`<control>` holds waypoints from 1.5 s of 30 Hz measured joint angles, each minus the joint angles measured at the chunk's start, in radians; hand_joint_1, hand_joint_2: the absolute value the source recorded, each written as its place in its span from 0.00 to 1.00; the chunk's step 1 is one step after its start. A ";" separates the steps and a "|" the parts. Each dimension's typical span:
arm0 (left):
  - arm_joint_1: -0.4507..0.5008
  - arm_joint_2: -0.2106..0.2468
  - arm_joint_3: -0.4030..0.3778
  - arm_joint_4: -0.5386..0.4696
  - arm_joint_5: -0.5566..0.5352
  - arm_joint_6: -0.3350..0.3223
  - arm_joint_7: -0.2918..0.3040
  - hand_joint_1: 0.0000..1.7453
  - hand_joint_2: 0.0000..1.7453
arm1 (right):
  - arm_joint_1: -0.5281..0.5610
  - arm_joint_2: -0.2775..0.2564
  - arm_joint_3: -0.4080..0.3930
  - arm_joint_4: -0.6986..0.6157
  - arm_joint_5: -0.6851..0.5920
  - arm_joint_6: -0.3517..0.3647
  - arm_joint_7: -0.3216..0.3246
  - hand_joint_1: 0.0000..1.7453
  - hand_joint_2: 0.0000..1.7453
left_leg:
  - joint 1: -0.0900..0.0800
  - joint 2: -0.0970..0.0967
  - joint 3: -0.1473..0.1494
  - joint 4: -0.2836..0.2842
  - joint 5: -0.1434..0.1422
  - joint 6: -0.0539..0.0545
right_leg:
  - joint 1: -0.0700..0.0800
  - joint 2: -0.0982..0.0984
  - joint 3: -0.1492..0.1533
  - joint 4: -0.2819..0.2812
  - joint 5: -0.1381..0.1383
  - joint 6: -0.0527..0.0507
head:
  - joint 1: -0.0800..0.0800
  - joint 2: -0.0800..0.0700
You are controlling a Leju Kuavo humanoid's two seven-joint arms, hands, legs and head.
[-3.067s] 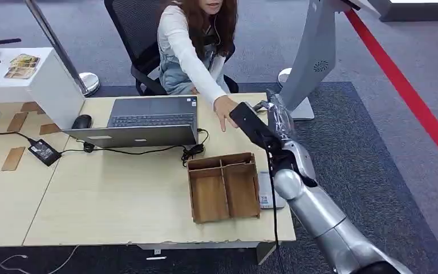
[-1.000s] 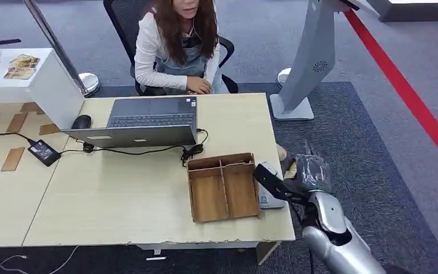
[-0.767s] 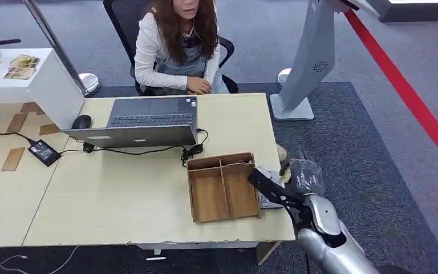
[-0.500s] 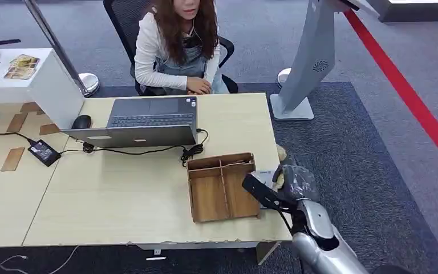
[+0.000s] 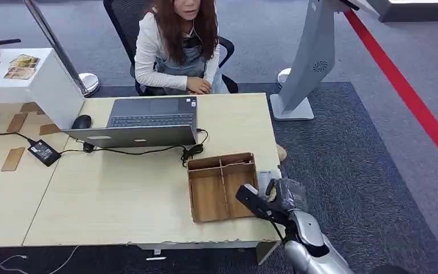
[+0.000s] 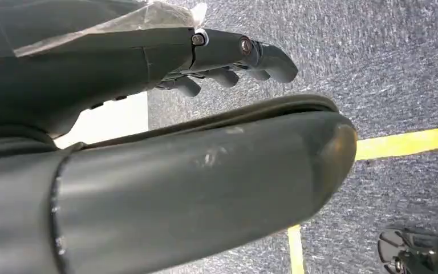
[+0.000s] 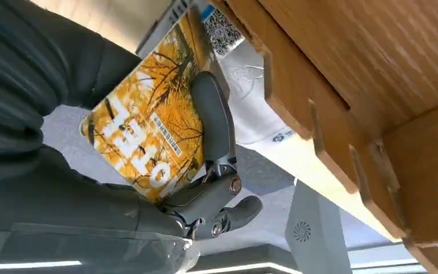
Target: Pass the card to the sensor for recognition and then transmit it.
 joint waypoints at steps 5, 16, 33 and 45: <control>0.000 0.000 0.000 0.000 0.000 0.001 -0.008 0.00 0.00 | -0.001 0.003 0.004 0.015 -0.006 -0.011 0.000 1.00 1.00 | 0.000 0.000 0.000 0.000 0.000 0.000 | 0.000 0.000 0.000 0.000 0.000 0.000 | 0.000 0.000; 0.001 0.001 0.000 0.000 -0.008 -0.003 -0.008 0.00 0.00 | -0.018 -0.011 0.002 -0.006 -0.050 -0.003 0.007 1.00 1.00 | 0.000 0.000 0.001 0.000 0.000 0.000 | 0.000 0.000 0.002 0.000 0.000 0.000 | 0.000 0.000; 0.002 0.012 0.000 0.000 -0.038 -0.031 -0.037 0.00 0.00 | -0.331 -0.078 -0.049 -0.258 -0.136 0.058 0.032 1.00 1.00 | 0.000 0.001 0.001 0.000 0.001 -0.001 | 0.000 0.000 0.002 0.000 0.001 0.000 | 0.000 0.000; -0.004 0.020 0.000 0.000 -0.068 -0.035 -0.068 0.00 0.00 | -0.595 0.039 -0.007 -0.065 -0.189 -0.018 -0.059 1.00 1.00 | 0.001 0.000 0.000 0.000 0.002 -0.002 | 0.000 -0.001 0.002 0.001 0.002 -0.001 | 0.000 0.000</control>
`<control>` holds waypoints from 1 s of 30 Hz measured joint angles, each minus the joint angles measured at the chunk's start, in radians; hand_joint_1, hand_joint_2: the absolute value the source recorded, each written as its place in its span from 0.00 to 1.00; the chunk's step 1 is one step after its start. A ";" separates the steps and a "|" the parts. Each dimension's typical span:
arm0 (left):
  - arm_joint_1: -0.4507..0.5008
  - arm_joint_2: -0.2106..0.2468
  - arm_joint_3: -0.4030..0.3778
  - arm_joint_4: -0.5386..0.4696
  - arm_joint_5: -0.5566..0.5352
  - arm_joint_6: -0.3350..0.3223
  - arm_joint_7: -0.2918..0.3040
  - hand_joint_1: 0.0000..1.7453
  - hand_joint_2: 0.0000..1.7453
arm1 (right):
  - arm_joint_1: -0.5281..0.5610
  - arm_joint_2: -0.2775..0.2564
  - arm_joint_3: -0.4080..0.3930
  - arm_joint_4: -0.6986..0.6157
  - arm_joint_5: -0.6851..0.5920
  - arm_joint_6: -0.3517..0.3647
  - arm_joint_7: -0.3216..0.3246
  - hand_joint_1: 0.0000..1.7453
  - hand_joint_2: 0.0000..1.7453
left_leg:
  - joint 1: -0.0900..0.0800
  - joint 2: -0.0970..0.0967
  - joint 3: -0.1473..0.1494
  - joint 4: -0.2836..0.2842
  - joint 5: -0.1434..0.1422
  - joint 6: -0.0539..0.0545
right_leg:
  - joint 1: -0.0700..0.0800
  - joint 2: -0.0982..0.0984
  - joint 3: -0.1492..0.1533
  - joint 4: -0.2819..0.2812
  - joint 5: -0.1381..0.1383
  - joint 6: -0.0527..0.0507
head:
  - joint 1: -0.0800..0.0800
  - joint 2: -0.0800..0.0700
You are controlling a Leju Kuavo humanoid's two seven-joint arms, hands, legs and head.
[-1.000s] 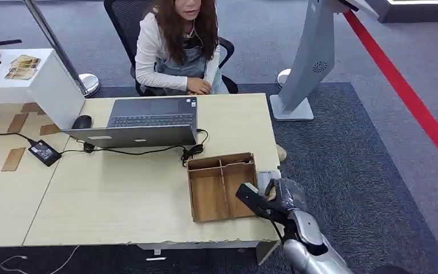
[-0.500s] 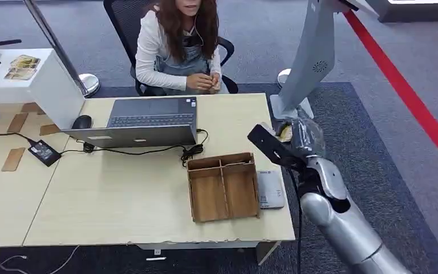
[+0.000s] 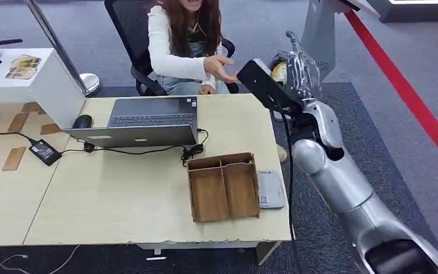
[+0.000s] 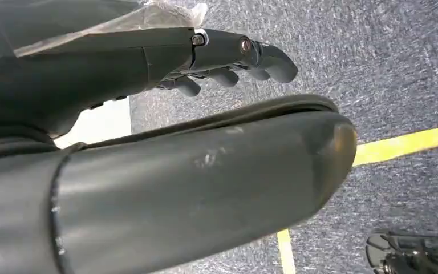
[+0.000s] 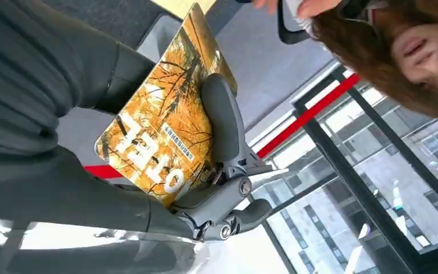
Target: Pass the card to the sensor for recognition and then transmit it.
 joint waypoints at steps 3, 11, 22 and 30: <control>0.000 0.000 0.000 0.000 -0.002 -0.001 0.000 0.00 0.00 | -0.051 0.046 0.014 0.098 -0.017 -0.029 -0.024 1.00 1.00 | 0.000 0.000 0.000 0.000 0.000 0.000 | 0.000 0.000 0.000 0.000 0.000 0.000 | 0.000 0.000; 0.000 0.004 0.000 0.000 0.000 -0.001 0.003 0.00 0.00 | -0.137 0.146 0.034 0.290 -0.076 -0.087 -0.091 1.00 1.00 | 0.000 0.000 0.000 0.000 0.000 0.000 | 0.000 0.000 -0.001 0.000 0.000 0.000 | 0.000 0.000; 0.003 0.006 0.000 0.000 0.003 0.004 -0.013 0.00 0.00 | -0.168 0.228 0.051 0.432 -0.102 -0.090 -0.121 0.95 1.00 | 0.000 -0.001 0.001 0.000 0.000 0.000 | 0.000 -0.001 -0.001 0.000 0.000 0.000 | 0.000 0.000; 0.005 0.006 0.000 0.000 0.015 0.006 0.001 0.00 0.00 | -0.170 0.256 0.056 0.479 -0.130 -0.088 -0.143 0.00 1.00 | 0.000 0.000 0.000 0.000 0.000 0.000 | 0.000 -0.001 -0.002 0.000 0.000 0.000 | 0.001 0.000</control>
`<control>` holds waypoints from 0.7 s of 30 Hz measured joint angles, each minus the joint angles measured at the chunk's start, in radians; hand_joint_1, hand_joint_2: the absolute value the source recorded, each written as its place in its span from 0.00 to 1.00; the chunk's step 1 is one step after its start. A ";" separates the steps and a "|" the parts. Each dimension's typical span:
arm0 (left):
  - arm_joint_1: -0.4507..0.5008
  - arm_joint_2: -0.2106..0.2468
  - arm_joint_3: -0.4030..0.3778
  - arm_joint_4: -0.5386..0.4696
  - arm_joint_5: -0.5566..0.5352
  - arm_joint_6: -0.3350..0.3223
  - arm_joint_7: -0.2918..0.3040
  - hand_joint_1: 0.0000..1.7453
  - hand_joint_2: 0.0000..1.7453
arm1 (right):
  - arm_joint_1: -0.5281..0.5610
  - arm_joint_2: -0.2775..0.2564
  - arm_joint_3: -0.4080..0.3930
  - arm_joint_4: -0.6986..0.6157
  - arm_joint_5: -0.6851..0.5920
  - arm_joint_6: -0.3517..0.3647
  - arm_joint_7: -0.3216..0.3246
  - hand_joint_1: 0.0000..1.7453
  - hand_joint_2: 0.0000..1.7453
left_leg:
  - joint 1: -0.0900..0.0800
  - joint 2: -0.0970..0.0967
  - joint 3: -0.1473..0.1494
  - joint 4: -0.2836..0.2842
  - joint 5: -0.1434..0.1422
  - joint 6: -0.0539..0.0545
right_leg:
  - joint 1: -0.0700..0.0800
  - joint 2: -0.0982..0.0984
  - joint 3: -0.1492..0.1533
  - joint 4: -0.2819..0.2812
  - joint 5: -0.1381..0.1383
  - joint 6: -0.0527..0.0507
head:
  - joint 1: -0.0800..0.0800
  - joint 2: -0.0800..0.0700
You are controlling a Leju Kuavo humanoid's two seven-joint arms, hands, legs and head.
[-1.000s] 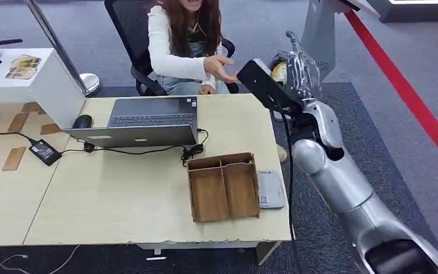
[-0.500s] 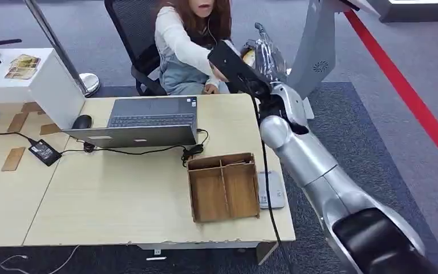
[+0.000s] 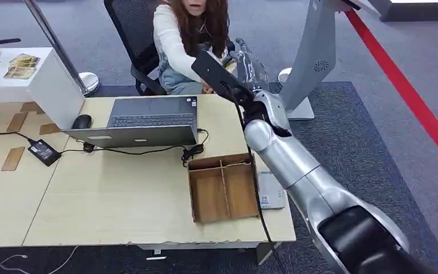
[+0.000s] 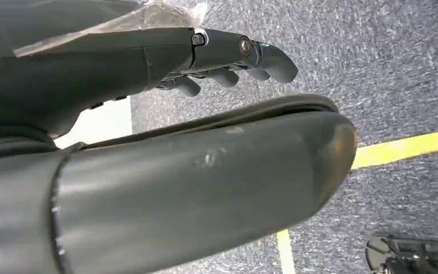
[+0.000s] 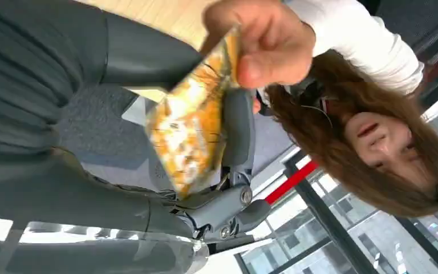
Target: Pass the card to the sensor for recognition and then transmit it.
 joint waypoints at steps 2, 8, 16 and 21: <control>0.000 0.000 0.000 0.000 0.003 -0.002 0.012 0.00 0.00 | -0.001 0.003 0.001 0.003 -0.013 0.007 -0.004 0.00 1.00 | 0.000 0.000 0.000 0.000 0.000 0.000 | 0.000 0.000 0.000 0.000 0.000 0.000 | 0.000 0.000; 0.002 0.001 0.000 0.000 0.006 0.006 0.040 0.00 0.00 | -0.002 -0.010 0.009 -0.029 -0.007 0.040 0.028 0.00 0.00 | 0.000 0.000 0.001 0.000 0.000 0.000 | 0.000 0.000 0.000 0.000 0.000 0.000 | 0.000 0.000; 0.007 0.006 0.000 0.001 0.011 0.009 0.100 0.00 0.00 | 0.071 -0.137 0.019 -0.212 0.029 0.113 0.156 0.00 1.00 | -0.001 0.000 0.003 0.000 0.000 0.000 | 0.000 0.000 0.002 -0.001 0.000 0.000 | 0.000 0.000; 0.008 0.006 0.000 0.001 0.011 -0.002 0.120 0.00 0.00 | 0.203 -0.247 0.013 -0.371 0.097 0.125 0.198 0.00 1.00 | -0.001 0.001 0.004 0.000 -0.001 0.001 | -0.001 0.002 0.002 -0.002 0.000 0.000 | 0.000 0.000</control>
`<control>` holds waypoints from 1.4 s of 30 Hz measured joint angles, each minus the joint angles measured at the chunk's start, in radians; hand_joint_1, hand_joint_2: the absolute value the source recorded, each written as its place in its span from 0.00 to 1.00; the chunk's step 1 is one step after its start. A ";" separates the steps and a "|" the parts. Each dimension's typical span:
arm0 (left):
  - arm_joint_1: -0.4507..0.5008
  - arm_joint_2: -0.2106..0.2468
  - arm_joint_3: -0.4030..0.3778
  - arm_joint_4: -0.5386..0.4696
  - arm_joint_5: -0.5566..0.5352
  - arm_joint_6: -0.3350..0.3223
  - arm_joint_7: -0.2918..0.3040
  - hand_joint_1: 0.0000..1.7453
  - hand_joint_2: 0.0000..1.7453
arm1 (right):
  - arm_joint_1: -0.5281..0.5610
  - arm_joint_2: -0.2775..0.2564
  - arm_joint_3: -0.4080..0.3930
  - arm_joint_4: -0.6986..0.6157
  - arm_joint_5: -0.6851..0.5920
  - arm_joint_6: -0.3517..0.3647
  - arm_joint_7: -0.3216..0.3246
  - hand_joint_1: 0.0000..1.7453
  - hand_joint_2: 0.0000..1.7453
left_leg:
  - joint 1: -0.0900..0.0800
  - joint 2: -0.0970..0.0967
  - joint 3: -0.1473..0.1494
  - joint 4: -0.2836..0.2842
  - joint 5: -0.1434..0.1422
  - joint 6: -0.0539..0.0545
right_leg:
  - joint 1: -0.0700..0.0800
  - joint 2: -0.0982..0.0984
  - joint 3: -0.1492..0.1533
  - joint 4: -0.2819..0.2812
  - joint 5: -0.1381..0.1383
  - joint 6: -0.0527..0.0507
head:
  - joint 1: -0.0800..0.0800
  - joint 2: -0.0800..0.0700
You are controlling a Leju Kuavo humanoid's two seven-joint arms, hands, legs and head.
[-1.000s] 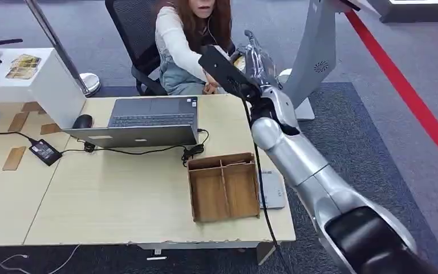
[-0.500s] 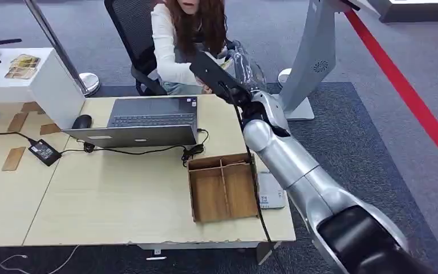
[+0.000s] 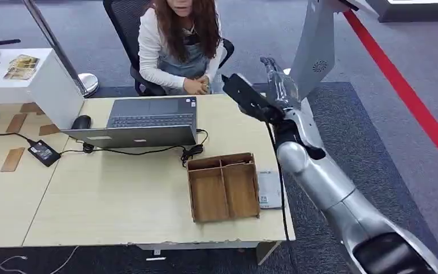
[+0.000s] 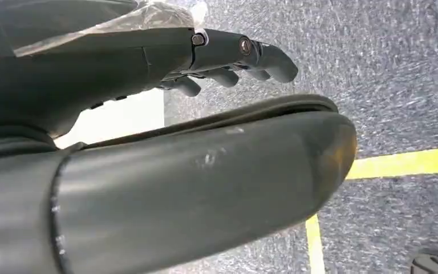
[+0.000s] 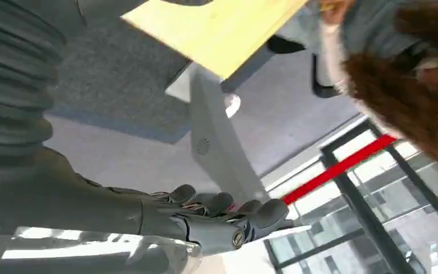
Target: Pass the card to the sensor for recognition and then transmit it.
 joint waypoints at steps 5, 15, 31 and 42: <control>0.001 -0.005 0.000 0.000 0.000 0.004 -0.039 0.00 0.00 | 0.112 -0.090 0.000 -0.168 0.173 0.069 0.097 0.00 1.00 | 0.000 0.000 0.000 0.000 0.000 0.000 | 0.000 0.000 0.000 0.000 0.000 0.000 | 0.000 0.000; 0.001 -0.006 0.000 0.000 0.013 0.021 -0.096 0.00 0.00 | 0.256 -0.159 0.021 -0.392 0.291 0.201 0.119 0.00 1.00 | 0.001 0.000 -0.001 0.000 0.000 0.000 | 0.000 0.000 0.000 0.000 0.000 0.000 | 0.000 0.000; -0.002 -0.012 0.000 0.000 -0.010 0.003 -0.096 0.00 0.00 | 0.269 -0.100 0.128 -0.393 0.193 0.274 0.041 0.00 1.00 | 0.001 0.000 -0.002 0.000 0.000 0.000 | 0.000 -0.001 0.001 0.000 0.000 0.000 | 0.000 0.000; -0.002 -0.013 0.000 0.000 -0.009 -0.003 -0.089 0.00 0.00 | 0.215 -0.075 0.175 -0.320 0.135 0.298 0.042 0.00 1.00 | 0.001 0.000 -0.002 0.000 0.000 0.000 | 0.000 0.000 0.000 0.001 0.000 0.000 | 0.000 0.000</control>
